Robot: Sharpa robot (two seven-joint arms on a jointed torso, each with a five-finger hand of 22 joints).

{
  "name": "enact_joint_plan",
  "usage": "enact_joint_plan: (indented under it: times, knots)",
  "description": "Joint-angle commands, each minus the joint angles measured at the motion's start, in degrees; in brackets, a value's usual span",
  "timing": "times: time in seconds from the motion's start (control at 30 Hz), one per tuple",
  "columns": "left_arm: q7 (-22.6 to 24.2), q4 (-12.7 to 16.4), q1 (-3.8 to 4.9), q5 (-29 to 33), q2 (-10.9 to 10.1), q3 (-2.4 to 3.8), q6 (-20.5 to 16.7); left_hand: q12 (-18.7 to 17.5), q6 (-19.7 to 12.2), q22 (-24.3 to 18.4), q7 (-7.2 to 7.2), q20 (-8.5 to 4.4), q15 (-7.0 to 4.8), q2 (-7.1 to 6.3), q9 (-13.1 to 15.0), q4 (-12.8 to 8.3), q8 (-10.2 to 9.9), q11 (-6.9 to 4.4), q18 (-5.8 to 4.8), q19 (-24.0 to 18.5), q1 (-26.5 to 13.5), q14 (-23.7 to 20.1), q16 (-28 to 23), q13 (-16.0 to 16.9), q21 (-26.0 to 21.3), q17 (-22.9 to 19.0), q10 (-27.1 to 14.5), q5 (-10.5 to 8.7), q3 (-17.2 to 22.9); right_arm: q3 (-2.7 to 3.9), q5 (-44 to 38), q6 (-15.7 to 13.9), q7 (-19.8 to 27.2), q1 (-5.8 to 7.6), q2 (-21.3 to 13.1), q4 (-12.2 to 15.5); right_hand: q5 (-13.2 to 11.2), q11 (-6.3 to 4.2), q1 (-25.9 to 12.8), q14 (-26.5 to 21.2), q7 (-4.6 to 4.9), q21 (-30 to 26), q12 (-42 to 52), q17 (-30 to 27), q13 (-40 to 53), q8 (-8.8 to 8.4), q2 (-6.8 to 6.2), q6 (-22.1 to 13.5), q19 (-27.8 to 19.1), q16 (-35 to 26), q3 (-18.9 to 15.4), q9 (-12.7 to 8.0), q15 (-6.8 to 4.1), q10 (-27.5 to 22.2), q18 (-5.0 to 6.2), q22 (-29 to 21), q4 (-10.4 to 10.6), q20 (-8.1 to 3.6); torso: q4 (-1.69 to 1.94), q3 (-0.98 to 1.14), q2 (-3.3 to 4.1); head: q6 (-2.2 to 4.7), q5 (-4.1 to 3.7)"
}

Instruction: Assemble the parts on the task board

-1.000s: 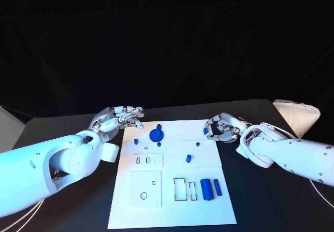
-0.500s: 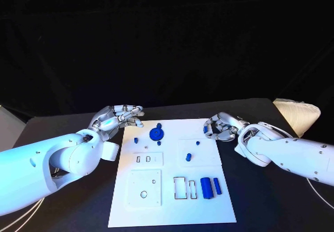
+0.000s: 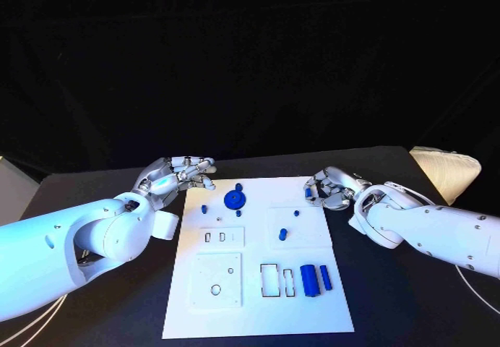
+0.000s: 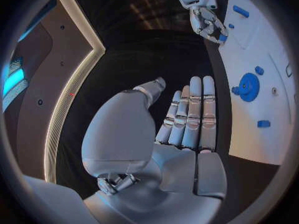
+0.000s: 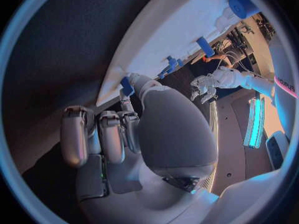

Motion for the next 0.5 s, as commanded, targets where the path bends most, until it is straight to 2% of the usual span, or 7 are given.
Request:
enact_joint_plan:
  times: [0.03,0.23,0.4,0.5]
  knots:
    - [0.12,0.1,0.03,-0.26,-0.02,0.04,1.12,-0.24,-0.01,0.05,0.49,-0.04,-0.08,-0.01,-0.08,-0.28,-0.31,0.1,0.04,-0.52,0.22,-0.42,0.31,-0.03,0.34,0.09,-0.16,0.15,0.13,0.02,0.24,-0.77,0.09,-0.04,0.07,-0.03,-0.22,-0.45,-0.04,6.1,-0.05,0.31,0.38,15.09,12.5,0.54,0.5,0.55,1.22,0.24,0.54,0.14,-0.53,3.5,-0.42,8.45,-0.02,-0.42,-0.02,0.03,0.0,-0.12,0.15]
    - [0.06,0.11,0.03,-0.28,-0.06,0.03,1.16,-0.24,-0.01,0.05,0.49,-0.04,-0.08,-0.01,-0.08,-0.28,-0.31,0.1,0.04,-0.52,0.22,-0.42,0.31,-0.03,0.34,0.09,-0.16,0.15,0.13,0.03,0.28,-0.94,-0.29,-0.04,0.15,-0.17,-0.29,-0.68,-0.16,6.1,-0.32,0.34,0.5,15.09,12.61,1.1,0.79,1.08,1.26,0.24,1.09,0.33,-0.76,3.63,-0.43,8.51,-0.08,-0.64,-0.12,0.05,-0.05,-0.09,0.28]
    - [0.01,0.14,0.03,-0.3,-0.1,0.03,1.16,-0.24,-0.01,0.05,0.49,-0.04,-0.08,-0.01,-0.08,-0.28,-0.31,0.1,0.04,-0.52,0.22,-0.42,0.31,-0.03,0.34,0.09,-0.16,0.15,0.13,0.03,0.23,-1.29,-0.55,-0.03,0.19,-0.18,-0.49,-1.17,-0.08,6.1,-0.87,0.45,0.6,15.09,12.72,2.27,1.26,2.05,1.35,0.24,2.07,0.76,-1.2,3.76,-0.47,8.66,-0.53,-1.04,-0.12,0.09,-0.01,-0.16,0.22]
    - [-0.01,0.14,0.03,-0.35,-0.1,0.03,1.16,-0.24,-0.01,0.05,0.49,-0.04,-0.08,-0.01,-0.08,-0.28,-0.31,0.1,0.04,-0.52,0.22,-0.42,0.31,-0.03,0.34,0.09,-0.16,0.15,0.13,0.03,0.21,-1.52,-0.59,-0.03,0.24,-0.17,-2.99,-1.46,0.06,6.1,-1.17,0.48,0.56,15.09,12.7,3.05,1.67,2.23,1.4,0.24,3.18,1.05,-1.51,3.75,-0.49,8.75,-1.04,-1.36,-0.08,0.08,-0.03,-0.16,0.15]
